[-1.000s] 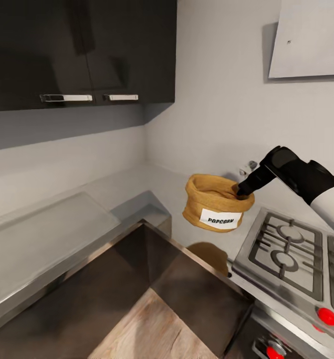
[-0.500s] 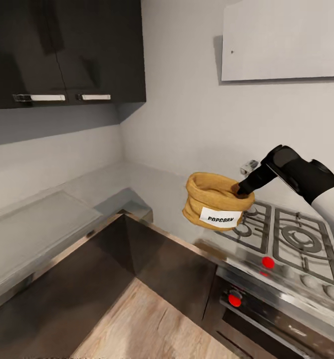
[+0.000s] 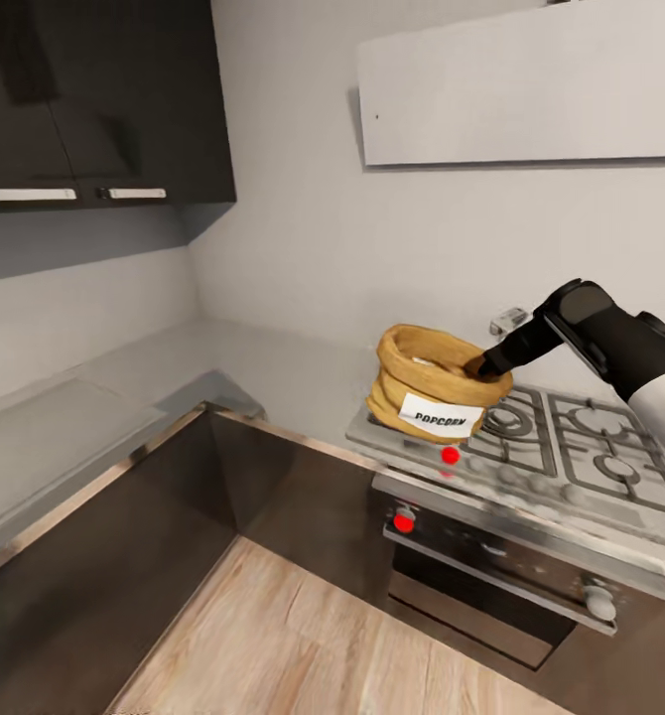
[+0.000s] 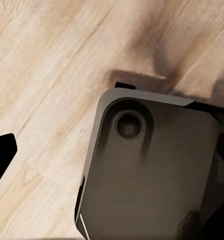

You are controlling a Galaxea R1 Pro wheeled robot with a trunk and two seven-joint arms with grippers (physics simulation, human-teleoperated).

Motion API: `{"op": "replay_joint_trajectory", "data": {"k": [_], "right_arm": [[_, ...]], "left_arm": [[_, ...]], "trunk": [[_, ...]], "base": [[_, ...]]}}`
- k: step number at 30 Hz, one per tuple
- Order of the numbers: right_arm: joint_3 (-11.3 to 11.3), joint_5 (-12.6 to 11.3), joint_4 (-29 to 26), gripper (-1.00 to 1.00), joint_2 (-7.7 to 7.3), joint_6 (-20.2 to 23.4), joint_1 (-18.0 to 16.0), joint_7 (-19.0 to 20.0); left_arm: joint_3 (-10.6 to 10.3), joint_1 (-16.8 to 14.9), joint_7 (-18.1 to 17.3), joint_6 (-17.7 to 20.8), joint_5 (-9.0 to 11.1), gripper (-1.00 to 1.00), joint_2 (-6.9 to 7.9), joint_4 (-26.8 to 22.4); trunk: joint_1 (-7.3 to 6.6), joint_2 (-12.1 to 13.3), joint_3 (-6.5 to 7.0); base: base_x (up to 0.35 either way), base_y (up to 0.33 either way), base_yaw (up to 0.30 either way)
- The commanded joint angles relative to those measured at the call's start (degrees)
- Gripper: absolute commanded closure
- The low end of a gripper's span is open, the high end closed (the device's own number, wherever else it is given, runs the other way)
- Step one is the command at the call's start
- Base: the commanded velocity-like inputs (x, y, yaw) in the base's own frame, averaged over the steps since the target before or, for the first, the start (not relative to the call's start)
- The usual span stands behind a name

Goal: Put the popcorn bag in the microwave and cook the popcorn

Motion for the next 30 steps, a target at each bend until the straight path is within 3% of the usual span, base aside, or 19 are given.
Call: {"op": "replay_joint_trajectory", "data": {"k": [1, 4, 5, 9, 16, 23, 30], "right_arm": [[0.2, -0.4, 0.2, 1.00, -0.06, 0.3, -0.1, -0.9], [0.1, -0.4, 0.4, 1.00, -0.07, 0.3, -0.1, -3.0], [-1.2, -0.4, 0.4, 1.00, -0.02, 0.3, -0.1, -4.4], [-10.6, -0.4, 0.4, 1.00, 0.17, 0.3, -0.1, -12.8], [-12.3, -0.5, 0.8, 1.00, 0.54, 0.3, -0.1, -17.9], [-16.1, -0.5, 7.9, 1.00, 0.88, 0.3, -0.1, -20.9], [-16.2, -0.5, 11.0, 1.00, 0.95, 0.3, -0.1, -22.3]], "left_arm": [[0.1, 0.0, 0.0, -0.1, 0.0, -1.00, 0.00, 0.0], [0.1, 0.0, 0.0, -0.1, 0.0, -1.00, 0.00, 0.0], [0.1, 0.0, 0.0, -0.1, 0.0, -1.00, 0.00, 0.0], [0.1, 0.0, 0.0, -0.2, 0.1, -1.00, 0.00, 0.0], [0.1, 0.0, 0.0, -0.1, 0.1, -1.00, 0.00, 0.0], [0.1, 0.0, 0.0, -0.1, 0.0, -1.00, -0.03, 0.0], [0.0, 0.0, 0.0, -0.1, 0.1, -1.00, -0.14, 0.0]], "trunk": [[-0.02, -0.1, -0.07], [-0.02, -0.1, -0.02], [-0.02, -0.1, 0.01], [-0.02, -0.1, 0.15], [-0.02, -0.1, 0.38], [-0.02, -0.1, 0.58], [-0.02, -0.1, 0.59]], "base": [[-0.344, 0.000, -0.286], [-0.345, 0.000, -0.286], [-0.345, 0.000, -0.285], [-0.345, 0.000, -0.283], [-0.345, 0.000, -0.283], [-0.337, 0.000, -0.227], [-0.170, 0.000, -0.008]]}}
